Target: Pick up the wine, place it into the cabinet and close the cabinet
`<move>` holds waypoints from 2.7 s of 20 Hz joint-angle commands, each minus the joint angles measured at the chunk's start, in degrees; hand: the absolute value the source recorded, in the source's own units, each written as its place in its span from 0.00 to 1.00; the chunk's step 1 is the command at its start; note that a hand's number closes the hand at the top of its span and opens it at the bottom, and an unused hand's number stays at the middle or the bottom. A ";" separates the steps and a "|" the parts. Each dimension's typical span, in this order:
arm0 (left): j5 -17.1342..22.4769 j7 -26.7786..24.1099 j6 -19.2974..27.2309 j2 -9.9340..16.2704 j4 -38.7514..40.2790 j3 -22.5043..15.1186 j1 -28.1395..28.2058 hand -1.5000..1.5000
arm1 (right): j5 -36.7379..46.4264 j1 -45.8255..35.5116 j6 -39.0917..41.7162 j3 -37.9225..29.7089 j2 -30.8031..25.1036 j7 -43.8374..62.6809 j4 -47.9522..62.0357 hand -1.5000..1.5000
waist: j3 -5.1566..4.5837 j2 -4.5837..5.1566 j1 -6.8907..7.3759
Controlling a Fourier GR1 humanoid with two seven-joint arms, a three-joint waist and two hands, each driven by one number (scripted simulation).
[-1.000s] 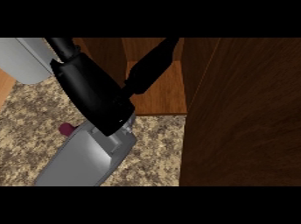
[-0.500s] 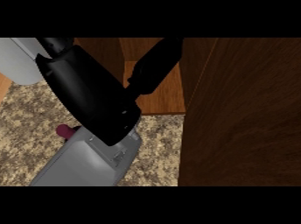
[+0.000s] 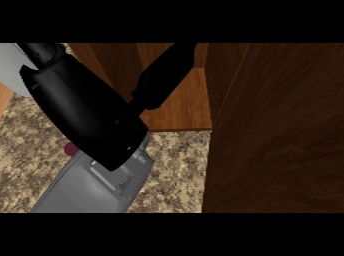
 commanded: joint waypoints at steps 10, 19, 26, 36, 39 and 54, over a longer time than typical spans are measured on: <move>-0.20 8.14 0.78 -0.05 -4.51 -0.97 11.72 0.00 | 1.50 3.86 0.03 -4.32 -1.80 -1.36 -4.28 0.00 | 0.01 0.21 0.45; -0.57 8.09 11.01 -0.05 -0.29 0.52 20.60 0.00 | -2.96 6.05 3.73 -9.91 -3.48 -4.44 -3.76 0.00 | 0.02 0.56 0.58; -7.52 8.09 16.02 -0.05 -1.79 1.49 30.61 0.00 | -4.50 8.62 6.59 -11.59 -3.30 -6.26 -3.11 0.00 | 0.00 0.45 1.16; -3.46 3.21 28.32 -0.05 -0.17 1.90 42.76 0.00 | -3.99 10.06 8.60 -10.74 -1.80 -6.01 -3.98 0.00 | -0.08 0.60 1.39; -3.30 2.04 28.72 -0.05 -4.05 -1.21 49.30 0.00 | -7.68 13.93 9.67 -12.85 -2.04 -5.10 -7.20 0.00 | -0.04 0.32 1.30; 2.38 -3.32 42.70 -0.05 0.33 -4.03 61.63 0.00 | -3.84 12.75 11.06 -9.90 1.48 -6.09 -5.20 0.00 | -0.12 0.41 1.94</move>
